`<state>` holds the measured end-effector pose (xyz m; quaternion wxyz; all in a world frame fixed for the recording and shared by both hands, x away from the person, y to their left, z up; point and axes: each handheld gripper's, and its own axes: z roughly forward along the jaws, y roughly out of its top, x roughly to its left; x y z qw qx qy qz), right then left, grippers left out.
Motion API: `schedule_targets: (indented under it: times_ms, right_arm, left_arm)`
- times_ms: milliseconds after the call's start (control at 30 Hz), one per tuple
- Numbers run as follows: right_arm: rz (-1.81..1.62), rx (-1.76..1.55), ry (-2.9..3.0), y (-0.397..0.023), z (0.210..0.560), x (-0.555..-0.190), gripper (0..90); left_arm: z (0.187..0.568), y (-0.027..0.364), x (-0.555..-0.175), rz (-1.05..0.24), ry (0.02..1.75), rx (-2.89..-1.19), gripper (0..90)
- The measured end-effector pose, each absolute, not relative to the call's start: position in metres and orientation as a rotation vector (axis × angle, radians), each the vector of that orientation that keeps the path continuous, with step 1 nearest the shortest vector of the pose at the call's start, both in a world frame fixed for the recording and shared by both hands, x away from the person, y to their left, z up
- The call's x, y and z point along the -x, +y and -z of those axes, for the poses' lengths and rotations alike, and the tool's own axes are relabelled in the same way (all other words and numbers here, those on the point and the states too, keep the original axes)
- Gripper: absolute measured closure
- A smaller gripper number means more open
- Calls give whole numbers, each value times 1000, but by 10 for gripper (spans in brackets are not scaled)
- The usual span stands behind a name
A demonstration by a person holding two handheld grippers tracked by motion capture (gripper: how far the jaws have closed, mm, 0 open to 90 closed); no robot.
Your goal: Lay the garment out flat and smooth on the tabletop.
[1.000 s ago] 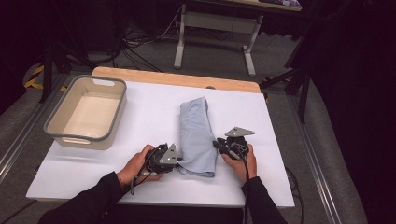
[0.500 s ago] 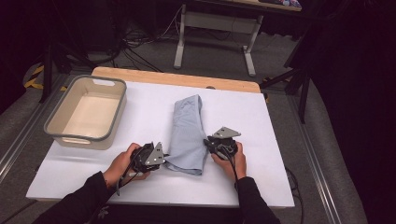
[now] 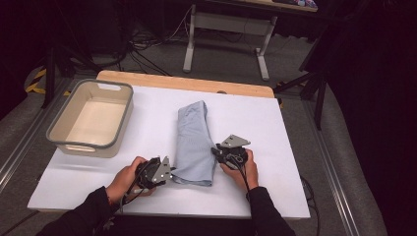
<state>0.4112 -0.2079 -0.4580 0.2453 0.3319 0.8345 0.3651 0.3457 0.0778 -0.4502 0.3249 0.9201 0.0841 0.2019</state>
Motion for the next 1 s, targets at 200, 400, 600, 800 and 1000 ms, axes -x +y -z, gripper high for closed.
schedule_targets:
  times_ms: [200, 400, 600, 800, 1000]
  right_arm:
    - [-1007, -892, 2261, -210, 457, -407, 708]
    - [-1026, -892, 2264, -213, 455, -404, 706]
    - [-1032, -897, 2258, -214, 456, -404, 697]
    - [-1028, -885, 2262, -214, 457, -404, 699]
    - [-1025, -887, 2263, -214, 457, -404, 701]
  left_arm:
    - [444, 84, -341, -551, 217, -2395, 815]
    - [446, 85, -343, -519, 221, -2390, 796]
    - [451, 83, -346, -456, 244, -2373, 691]
    - [457, 80, -354, -405, 305, -2327, 585]
    - [458, 78, -356, -422, 295, -2329, 756]
